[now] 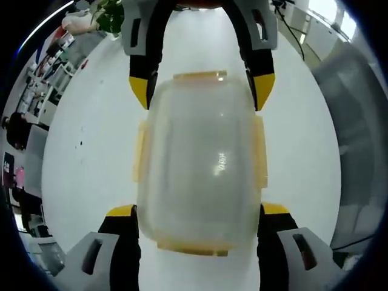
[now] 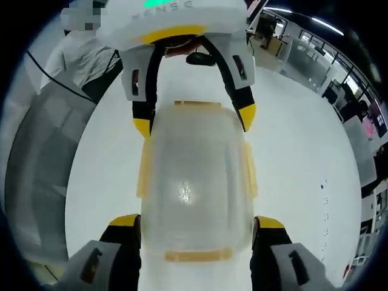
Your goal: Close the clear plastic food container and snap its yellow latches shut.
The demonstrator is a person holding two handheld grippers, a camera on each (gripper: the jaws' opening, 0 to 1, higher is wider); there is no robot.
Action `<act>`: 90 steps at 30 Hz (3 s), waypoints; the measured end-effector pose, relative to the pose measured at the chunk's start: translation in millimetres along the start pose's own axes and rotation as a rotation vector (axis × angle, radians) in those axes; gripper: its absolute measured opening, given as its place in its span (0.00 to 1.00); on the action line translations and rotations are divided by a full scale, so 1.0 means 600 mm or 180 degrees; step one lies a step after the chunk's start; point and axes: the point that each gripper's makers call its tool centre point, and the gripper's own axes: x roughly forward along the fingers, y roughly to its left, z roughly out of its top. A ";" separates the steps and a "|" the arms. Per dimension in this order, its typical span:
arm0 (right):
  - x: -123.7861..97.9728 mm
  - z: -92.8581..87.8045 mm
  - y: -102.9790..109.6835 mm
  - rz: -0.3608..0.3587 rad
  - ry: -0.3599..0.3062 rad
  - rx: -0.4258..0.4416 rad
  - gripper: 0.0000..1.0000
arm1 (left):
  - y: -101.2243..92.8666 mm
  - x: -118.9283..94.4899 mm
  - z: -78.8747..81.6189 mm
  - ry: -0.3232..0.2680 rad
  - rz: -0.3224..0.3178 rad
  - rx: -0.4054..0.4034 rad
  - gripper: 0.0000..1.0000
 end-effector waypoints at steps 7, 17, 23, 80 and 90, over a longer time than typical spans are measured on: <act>0.010 0.023 -0.005 0.0001 -0.0011 0.0005 0.74 | 0.007 -0.006 -0.026 0.0007 0.0008 0.0003 0.78; 0.021 0.045 -0.016 -0.0017 -0.0005 0.0009 0.74 | 0.020 -0.010 -0.048 -0.0022 0.0031 0.0011 0.78; 0.023 0.047 -0.025 -0.0023 0.0002 0.0031 0.74 | 0.030 -0.008 -0.050 -0.0010 0.0041 0.0040 0.78; -0.037 0.044 -0.037 -0.0445 -0.0371 0.0412 0.77 | 0.054 -0.071 -0.063 -0.0421 0.0457 -0.0718 0.89; -0.050 0.026 -0.022 -0.0558 -0.0476 0.0697 0.77 | 0.038 -0.088 -0.069 -0.0623 0.0541 -0.1039 0.90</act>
